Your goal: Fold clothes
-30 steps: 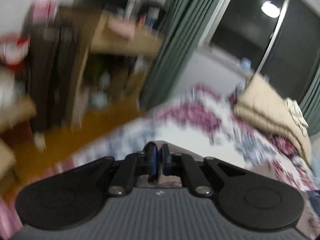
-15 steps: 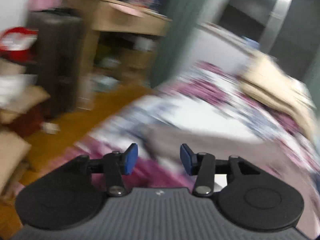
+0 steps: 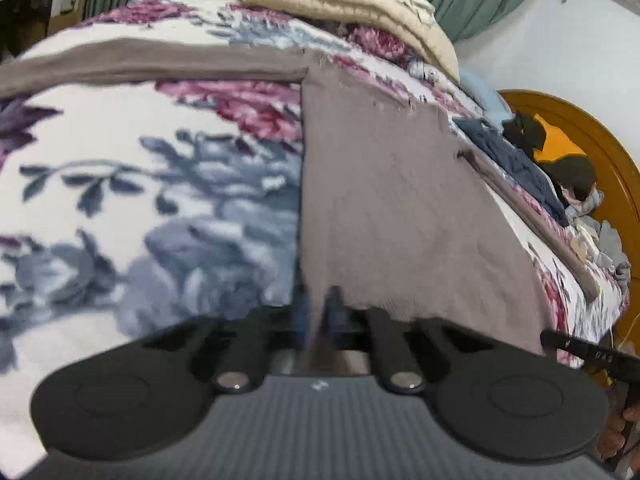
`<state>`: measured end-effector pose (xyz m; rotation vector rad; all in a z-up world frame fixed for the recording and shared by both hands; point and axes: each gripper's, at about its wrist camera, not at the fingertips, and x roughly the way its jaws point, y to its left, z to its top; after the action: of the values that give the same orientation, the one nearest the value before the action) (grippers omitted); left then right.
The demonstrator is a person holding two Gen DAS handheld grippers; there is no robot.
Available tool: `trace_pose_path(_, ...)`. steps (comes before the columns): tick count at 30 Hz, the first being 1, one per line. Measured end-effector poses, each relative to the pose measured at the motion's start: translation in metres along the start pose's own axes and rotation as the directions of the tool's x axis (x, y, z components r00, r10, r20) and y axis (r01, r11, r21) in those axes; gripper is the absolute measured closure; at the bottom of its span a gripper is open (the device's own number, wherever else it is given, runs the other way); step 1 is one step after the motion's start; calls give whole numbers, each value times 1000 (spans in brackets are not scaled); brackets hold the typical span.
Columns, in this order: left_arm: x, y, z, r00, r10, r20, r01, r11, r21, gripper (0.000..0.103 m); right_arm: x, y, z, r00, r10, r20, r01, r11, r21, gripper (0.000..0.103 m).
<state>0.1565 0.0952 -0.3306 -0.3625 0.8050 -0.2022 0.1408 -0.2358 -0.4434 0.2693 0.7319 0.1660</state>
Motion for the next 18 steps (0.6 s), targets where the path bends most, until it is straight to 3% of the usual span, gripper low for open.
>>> trace_pose_path(3,-9,-13,-9,1000,15,-26,-14,999,38,100,-11,-6,-4,1000,17,-13,-17,1000,8,100)
trace_pose_path(8,-9,-4,-5,998,31,-46,-29,999,44,98,-15,-7,0,999,16,-38,-17,1000,-24,99)
trace_pose_path(11,-20,-7,0,997,66,-25,-65,996,58,67,-22,2,13,1000,4,-24,-5,1000,-30,86)
trace_pose_path(12,-26,-9,3,997,83,-9,-82,994,67,54,-25,5,18,1000,2,-14,-2,1000,-26,72)
trace_pose_path(13,-29,-9,4,996,84,4,-85,994,72,51,-28,8,22,1000,2,-3,-2,1000,-23,64)
trace_pose_path(18,-28,-11,13,996,91,23,-92,991,99,46,-30,28,41,1000,-14,26,15,998,-54,53)
